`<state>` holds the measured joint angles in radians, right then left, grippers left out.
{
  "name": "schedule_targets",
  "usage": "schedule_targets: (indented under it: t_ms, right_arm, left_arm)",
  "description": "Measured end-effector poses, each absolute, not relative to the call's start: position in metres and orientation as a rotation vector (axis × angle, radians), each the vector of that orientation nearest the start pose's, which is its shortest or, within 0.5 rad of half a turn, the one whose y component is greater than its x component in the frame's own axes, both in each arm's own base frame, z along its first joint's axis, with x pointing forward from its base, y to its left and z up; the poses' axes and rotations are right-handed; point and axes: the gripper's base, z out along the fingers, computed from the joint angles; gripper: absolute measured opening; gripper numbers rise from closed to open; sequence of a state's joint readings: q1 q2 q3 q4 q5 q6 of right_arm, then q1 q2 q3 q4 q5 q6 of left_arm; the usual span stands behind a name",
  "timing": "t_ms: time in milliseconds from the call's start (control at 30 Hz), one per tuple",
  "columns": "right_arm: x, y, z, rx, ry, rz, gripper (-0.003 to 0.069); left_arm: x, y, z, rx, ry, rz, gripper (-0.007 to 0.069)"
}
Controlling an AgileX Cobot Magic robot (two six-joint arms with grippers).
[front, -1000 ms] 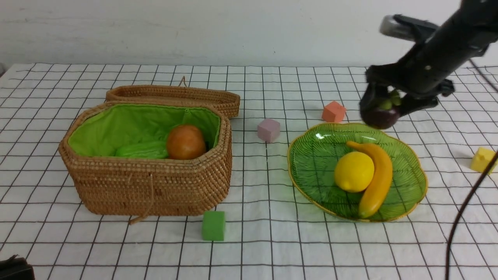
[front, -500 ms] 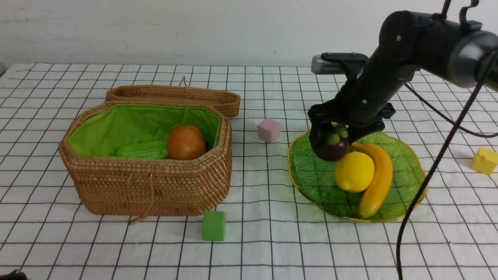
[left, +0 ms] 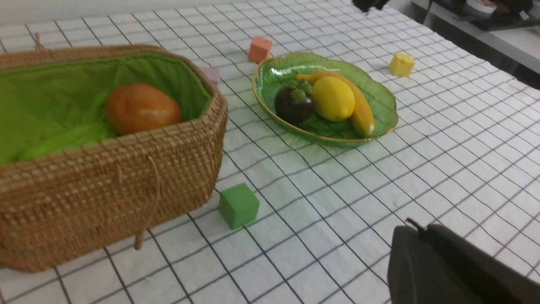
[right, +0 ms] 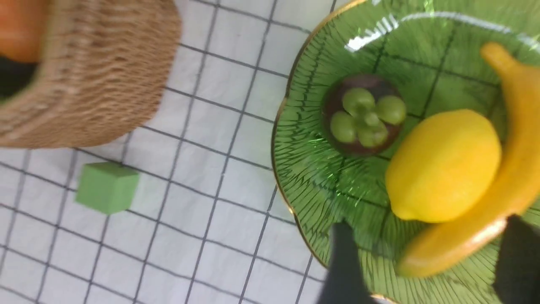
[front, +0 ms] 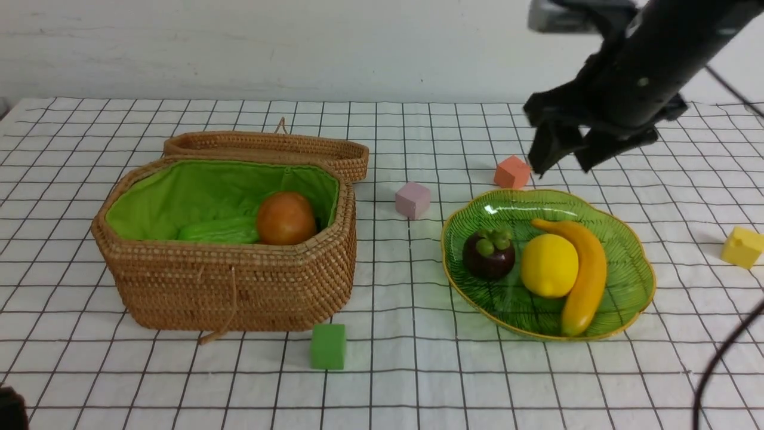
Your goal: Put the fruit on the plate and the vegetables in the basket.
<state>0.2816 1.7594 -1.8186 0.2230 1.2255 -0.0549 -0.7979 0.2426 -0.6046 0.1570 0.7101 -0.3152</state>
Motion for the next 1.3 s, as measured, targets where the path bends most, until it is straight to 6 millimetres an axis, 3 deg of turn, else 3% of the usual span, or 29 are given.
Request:
schedule_targets:
  t_ms: [33, 67, 100, 133, 167, 200, 233, 367, 400, 433, 467, 500, 633, 833, 967, 1300]
  right_arm:
    - [0.334, 0.116, 0.393, -0.403, 2.583, 0.382, 0.0343]
    - [0.322, 0.113, 0.399, -0.393, 2.576, 0.385, 0.0308]
    - [0.31, 0.109, 0.403, -0.381, 2.573, 0.389, 0.0275]
    - [0.285, 0.102, 0.408, -0.348, 2.576, 0.398, 0.0218]
    - [0.285, 0.102, 0.405, -0.348, 2.587, 0.397, 0.0218]
    - [0.258, 0.094, 0.408, -0.314, 2.587, 0.405, 0.0176]
    - [0.244, 0.09, 0.407, -0.293, 2.593, 0.41, 0.016]
    - [0.188, 0.075, 0.396, -0.215, 2.611, 0.436, 0.0129]
    - [0.16, 0.067, 0.382, -0.173, 2.622, 0.451, 0.0128]
    - [0.154, 0.065, 0.387, -0.17, 2.592, 0.456, 0.0128]
    - [0.131, 0.058, 0.372, -0.132, 2.579, 0.467, 0.0128]
    - [0.125, 0.056, 0.373, -0.129, 2.553, 0.472, 0.0128]
    - [0.068, 0.035, 0.342, -0.068, 2.346, 0.483, 0.0128]
    - [0.043, 0.021, 0.305, 0.044, 2.219, 0.462, 0.0128]
    - [0.046, 0.017, 0.283, 0.09, 2.229, 0.411, 0.0132]
    - [0.051, 0.011, 0.272, 0.078, 2.23, 0.292, 0.0144]
  left_arm:
    - [0.029, -0.015, 0.334, 0.474, 1.757, -0.598, -0.0013]
    - [0.027, -0.013, 0.333, 0.47, 1.744, -0.6, -0.0013]
    - [0.023, -0.008, 0.331, 0.461, 1.712, -0.608, -0.0013]
    - [0.016, -0.001, 0.327, 0.444, 1.657, -0.626, -0.0013]
    - [0.015, 0.0, 0.326, 0.442, 1.651, -0.629, -0.0013]
    - [0.01, 0.004, 0.319, 0.431, 1.619, -0.642, -0.0013]
    - [0.01, 0.005, 0.315, 0.426, 1.611, -0.646, -0.0013]
    - [0.015, 0.0, 0.294, 0.404, 1.674, -0.666, -0.0013]
    - [0.018, -0.004, 0.284, 0.388, 1.714, -0.685, -0.0013]
    - [0.019, -0.005, 0.282, 0.389, 1.718, -0.684, -0.0013]
    - [0.021, -0.008, 0.276, 0.377, 1.73, -0.699, -0.0013]
    - [0.022, -0.008, 0.274, 0.375, 1.732, -0.702, -0.0013]
    - [0.025, -0.011, 0.268, 0.382, 1.711, -0.677, -0.0013]
    - [0.026, -0.01, 0.267, 0.377, 1.719, -0.669, -0.0013]
    - [0.025, -0.012, 0.267, 0.346, 1.731, -0.723, -0.0013]
    - [0.025, -0.012, 0.266, 0.342, 1.741, -0.723, -0.0013]
